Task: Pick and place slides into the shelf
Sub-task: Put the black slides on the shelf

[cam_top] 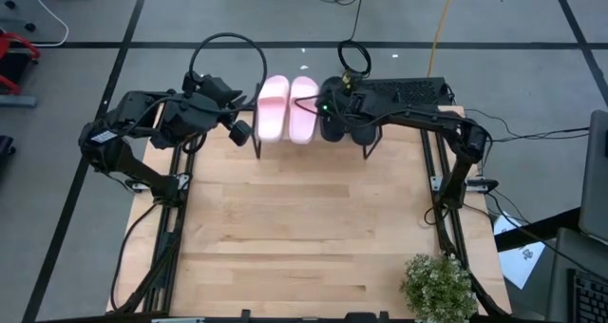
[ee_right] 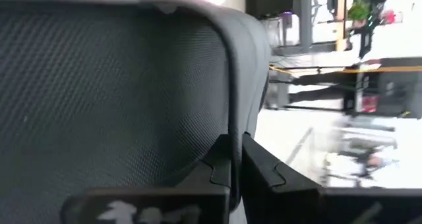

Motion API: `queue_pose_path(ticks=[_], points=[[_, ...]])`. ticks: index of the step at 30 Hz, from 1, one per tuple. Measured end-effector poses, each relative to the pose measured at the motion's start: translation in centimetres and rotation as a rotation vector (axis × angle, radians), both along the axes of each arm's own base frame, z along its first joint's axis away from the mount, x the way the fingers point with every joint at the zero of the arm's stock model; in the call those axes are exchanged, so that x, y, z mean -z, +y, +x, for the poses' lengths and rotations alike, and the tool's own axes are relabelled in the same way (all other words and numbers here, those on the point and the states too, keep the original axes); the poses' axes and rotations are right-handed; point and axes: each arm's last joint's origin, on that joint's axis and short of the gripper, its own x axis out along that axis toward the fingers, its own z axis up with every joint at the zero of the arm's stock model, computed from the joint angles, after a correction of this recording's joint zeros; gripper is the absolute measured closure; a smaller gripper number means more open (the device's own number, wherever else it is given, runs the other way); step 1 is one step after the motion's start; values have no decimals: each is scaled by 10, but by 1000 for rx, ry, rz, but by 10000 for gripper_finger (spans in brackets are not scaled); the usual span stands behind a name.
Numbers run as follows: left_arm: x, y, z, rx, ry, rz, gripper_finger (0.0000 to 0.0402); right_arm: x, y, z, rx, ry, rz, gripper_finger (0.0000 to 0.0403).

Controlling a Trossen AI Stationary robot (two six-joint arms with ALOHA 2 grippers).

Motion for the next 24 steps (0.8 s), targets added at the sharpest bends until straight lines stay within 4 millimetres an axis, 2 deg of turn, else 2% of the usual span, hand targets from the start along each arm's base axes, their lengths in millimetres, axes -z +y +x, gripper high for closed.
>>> queue_pose_path(ticks=[10, 24], points=[[0, 0, 0, 0, -1, -1, 339, -5, 13, 11, -104, 64, -81, 403], [0, 0, 0, -1, -4, -4, 339, -3, 12, 13, -84, -17, -39, 403]])
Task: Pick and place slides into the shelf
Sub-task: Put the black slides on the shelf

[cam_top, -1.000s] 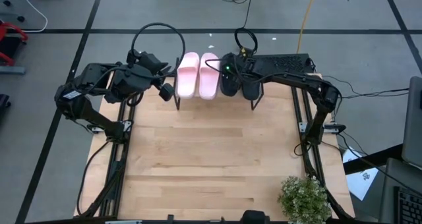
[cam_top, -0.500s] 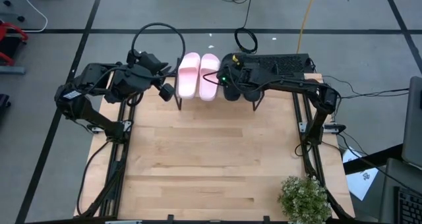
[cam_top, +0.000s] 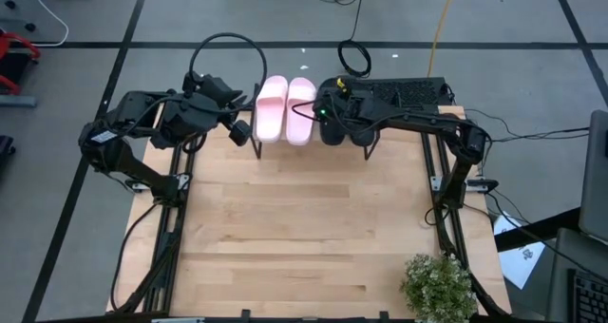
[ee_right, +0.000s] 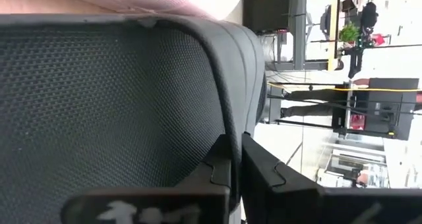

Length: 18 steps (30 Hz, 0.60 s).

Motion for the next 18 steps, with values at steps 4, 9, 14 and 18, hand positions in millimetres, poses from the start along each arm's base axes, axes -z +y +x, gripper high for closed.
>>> queue_pose_path(ticks=[4, 9, 14, 18], points=[[0, 0, 0, 1, 0, -1, 339, 3, 0, 0, -1, 22, 6, 403], [0, -1, 1, 27, 1, -20, 339, 3, 0, 0, -18, 50, 4, 399], [0, -1, 1, 28, 2, -20, 339, 3, -4, -2, -17, 94, -20, 398], [0, -1, 1, 28, 2, -20, 339, 3, -4, -2, -14, 105, -28, 400]])
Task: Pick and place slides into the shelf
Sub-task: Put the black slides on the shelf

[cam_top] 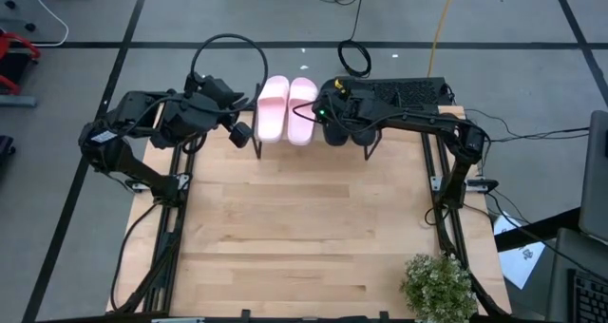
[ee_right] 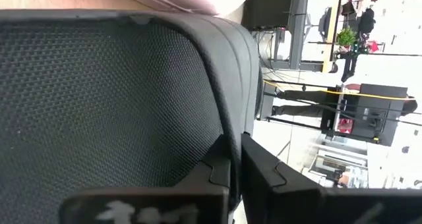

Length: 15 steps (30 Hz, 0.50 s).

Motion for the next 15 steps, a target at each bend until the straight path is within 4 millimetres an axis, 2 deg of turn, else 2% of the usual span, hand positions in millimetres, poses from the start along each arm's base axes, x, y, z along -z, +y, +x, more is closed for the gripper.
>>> queue_pose_path(ticks=[15], points=[[0, 0, 0, 3, 6, 6, 339, -1, 0, 4, -15, -62, 17, 395]])
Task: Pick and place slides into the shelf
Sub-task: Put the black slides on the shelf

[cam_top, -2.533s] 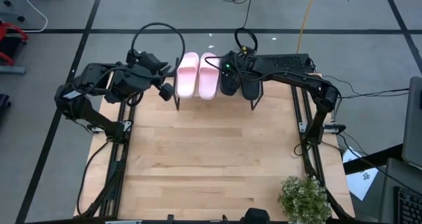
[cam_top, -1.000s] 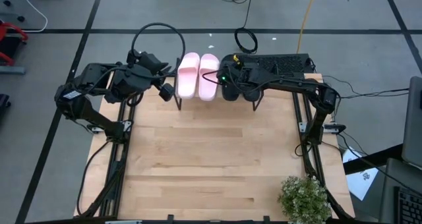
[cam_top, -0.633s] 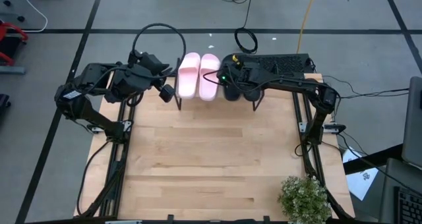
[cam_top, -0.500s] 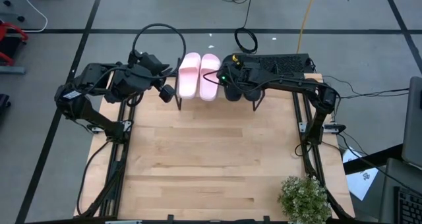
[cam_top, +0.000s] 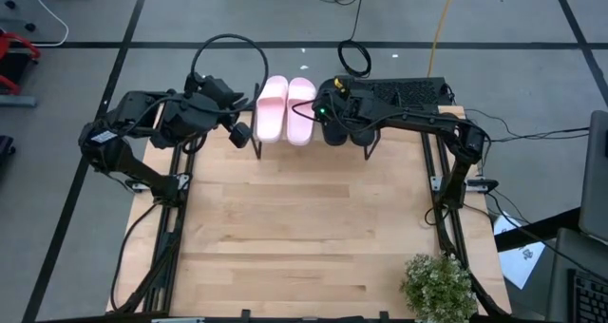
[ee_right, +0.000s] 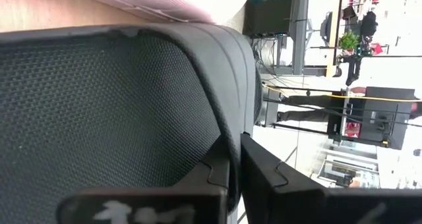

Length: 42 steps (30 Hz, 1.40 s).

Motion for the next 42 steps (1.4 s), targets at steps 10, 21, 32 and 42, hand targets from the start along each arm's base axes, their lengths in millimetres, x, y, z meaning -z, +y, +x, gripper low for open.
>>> queue_pose_path(ticks=[10, 21, 32, 42], points=[[0, 0, 0, 1, 3, 3, 339, 0, 0, 0, -2, 0, 3, 323], [0, 0, 0, 6, 12, 11, 339, -1, 12, 5, -40, 6, -1, 256], [0, 0, 0, 7, 15, 14, 339, -4, 8, 7, -28, -38, -23, 255], [0, 0, 0, 5, 10, 9, 339, -5, 7, 8, -37, -35, -33, 254]])
